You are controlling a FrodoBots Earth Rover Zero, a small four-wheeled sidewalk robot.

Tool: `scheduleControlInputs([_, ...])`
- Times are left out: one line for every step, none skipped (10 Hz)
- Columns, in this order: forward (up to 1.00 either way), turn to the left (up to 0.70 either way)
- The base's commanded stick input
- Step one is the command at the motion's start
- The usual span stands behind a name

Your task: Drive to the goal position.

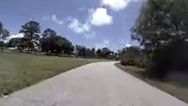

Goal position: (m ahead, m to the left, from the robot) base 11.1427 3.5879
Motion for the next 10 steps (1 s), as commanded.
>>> scheduleControlInputs([0.50, 0.00])
scheduleControlInputs([0.50, 0.00])
scheduleControlInputs([0.50, 0.00])
scheduleControlInputs([0.50, 0.00])
scheduleControlInputs([0.50, 0.00])
scheduleControlInputs([0.50, 0.00])
scheduleControlInputs([0.50, 0.00])
scheduleControlInputs([0.50, 0.00])
scheduleControlInputs([0.50, 0.00])
scheduleControlInputs([0.50, 0.00])
